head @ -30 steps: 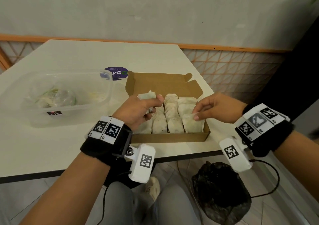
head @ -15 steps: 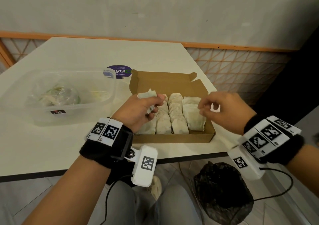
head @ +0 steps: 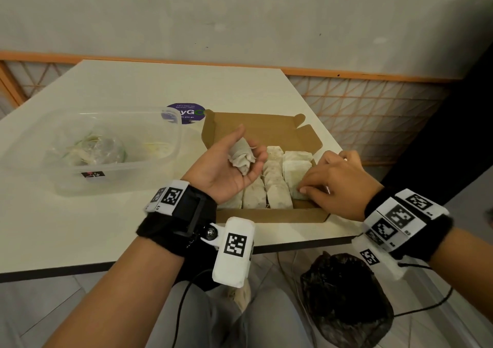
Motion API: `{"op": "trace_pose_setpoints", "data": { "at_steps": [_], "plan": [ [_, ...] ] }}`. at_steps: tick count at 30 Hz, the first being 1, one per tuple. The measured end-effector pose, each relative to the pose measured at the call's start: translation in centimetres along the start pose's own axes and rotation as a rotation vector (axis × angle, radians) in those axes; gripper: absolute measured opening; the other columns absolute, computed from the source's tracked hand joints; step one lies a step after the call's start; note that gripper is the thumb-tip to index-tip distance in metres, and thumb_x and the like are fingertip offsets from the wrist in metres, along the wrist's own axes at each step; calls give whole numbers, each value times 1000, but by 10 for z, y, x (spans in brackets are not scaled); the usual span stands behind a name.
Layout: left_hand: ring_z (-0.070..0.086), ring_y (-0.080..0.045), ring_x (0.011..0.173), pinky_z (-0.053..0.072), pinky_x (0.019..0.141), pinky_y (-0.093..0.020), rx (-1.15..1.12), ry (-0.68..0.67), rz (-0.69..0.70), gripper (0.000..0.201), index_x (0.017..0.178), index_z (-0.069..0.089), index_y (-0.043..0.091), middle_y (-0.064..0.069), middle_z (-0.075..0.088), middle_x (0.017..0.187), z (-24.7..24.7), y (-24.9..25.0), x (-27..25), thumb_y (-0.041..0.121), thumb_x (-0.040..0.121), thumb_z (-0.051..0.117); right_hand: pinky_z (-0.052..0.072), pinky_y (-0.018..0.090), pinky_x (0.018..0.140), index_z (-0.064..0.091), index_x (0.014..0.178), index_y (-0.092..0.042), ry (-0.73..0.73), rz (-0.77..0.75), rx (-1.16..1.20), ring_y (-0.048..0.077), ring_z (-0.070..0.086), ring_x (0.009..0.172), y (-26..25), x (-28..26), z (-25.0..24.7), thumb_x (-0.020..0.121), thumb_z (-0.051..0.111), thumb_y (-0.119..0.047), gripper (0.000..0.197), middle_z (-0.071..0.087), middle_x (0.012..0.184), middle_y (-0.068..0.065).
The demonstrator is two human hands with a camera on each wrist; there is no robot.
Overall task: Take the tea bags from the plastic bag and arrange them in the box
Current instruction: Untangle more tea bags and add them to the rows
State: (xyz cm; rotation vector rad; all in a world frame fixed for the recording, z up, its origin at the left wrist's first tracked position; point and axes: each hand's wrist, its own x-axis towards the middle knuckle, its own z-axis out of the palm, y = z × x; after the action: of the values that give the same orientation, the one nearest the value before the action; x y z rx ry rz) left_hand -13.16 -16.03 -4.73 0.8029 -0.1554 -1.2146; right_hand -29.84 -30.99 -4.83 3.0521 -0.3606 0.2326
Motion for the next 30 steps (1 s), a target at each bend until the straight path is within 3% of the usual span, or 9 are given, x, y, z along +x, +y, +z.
{"op": "trace_pose_setpoints", "data": {
  "at_steps": [3, 5, 6, 9, 13, 15, 19, 26, 30],
  "plan": [
    [64, -23, 92, 54, 81, -31, 29, -57, -77, 60, 104, 61, 2, -17, 67, 108, 5, -2, 0, 59, 86, 51, 27, 31, 86, 64, 92, -40, 221, 44, 375, 7, 49, 83, -13, 8, -14, 85, 62, -36, 8, 63, 86, -21],
    [59, -25, 105, 48, 92, -34, 45, -111, -125, 74, 115, 58, 1, -18, 62, 122, 10, -3, 1, 67, 85, 44, 38, 23, 79, 56, 101, -41, 236, 40, 566, 3, 50, 78, -28, 18, -23, 79, 68, -35, 25, 59, 87, -18],
    [57, -25, 107, 46, 94, -34, 49, -137, -141, 75, 114, 58, 2, -17, 62, 118, 13, -4, 1, 69, 86, 41, 40, 14, 74, 54, 107, -37, 182, 52, 621, 1, 51, 77, -35, 23, -26, 77, 71, -34, 35, 57, 90, -16],
    [59, -20, 89, 55, 74, -31, 94, -174, -151, 62, 103, 59, 8, -7, 59, 94, 21, -6, 0, 65, 90, 37, 38, 2, 62, 54, 117, -28, 52, 103, 621, -2, 50, 70, -48, 39, -25, 75, 74, -29, 46, 53, 93, -10],
    [62, -21, 88, 56, 83, -31, 213, -106, -45, 28, 110, 57, 10, -7, 60, 95, 16, -6, 0, 31, 92, 52, 42, 6, 63, 62, 101, -22, 174, 213, 778, 0, 53, 67, -44, 50, -21, 80, 70, -13, 24, 57, 80, -8],
    [64, -22, 95, 58, 70, -22, 304, -67, 9, 27, 115, 58, 9, -7, 62, 99, 11, -5, 1, 21, 91, 57, 47, 14, 65, 62, 100, -20, 120, 260, 1054, 2, 59, 67, -40, 50, -22, 79, 69, -4, 27, 62, 80, -2],
    [66, -13, 84, 45, 48, -13, 443, 37, 116, 48, 129, 55, 8, -2, 67, 100, 7, -6, 3, 27, 86, 67, 46, 12, 55, 60, 94, -18, 107, 295, 1250, -1, 62, 61, -37, 48, -22, 78, 70, -2, 25, 67, 72, -3],
    [60, -8, 63, 44, 42, -12, 268, 123, 137, 22, 101, 63, 13, -2, 63, 85, 5, -8, 6, 30, 88, 64, 47, 12, 49, 62, 75, -10, 235, 398, 1394, 4, 62, 52, -37, 44, -18, 78, 68, 0, 12, 66, 57, -4],
    [62, -5, 58, 50, 48, -12, 188, 118, 156, 20, 105, 61, 11, 1, 64, 79, 6, -11, 9, 19, 88, 66, 49, 18, 54, 60, 95, -12, 213, 457, 1437, 10, 64, 61, -45, 42, -18, 81, 69, -15, 17, 68, 77, 1]
  ]
}}
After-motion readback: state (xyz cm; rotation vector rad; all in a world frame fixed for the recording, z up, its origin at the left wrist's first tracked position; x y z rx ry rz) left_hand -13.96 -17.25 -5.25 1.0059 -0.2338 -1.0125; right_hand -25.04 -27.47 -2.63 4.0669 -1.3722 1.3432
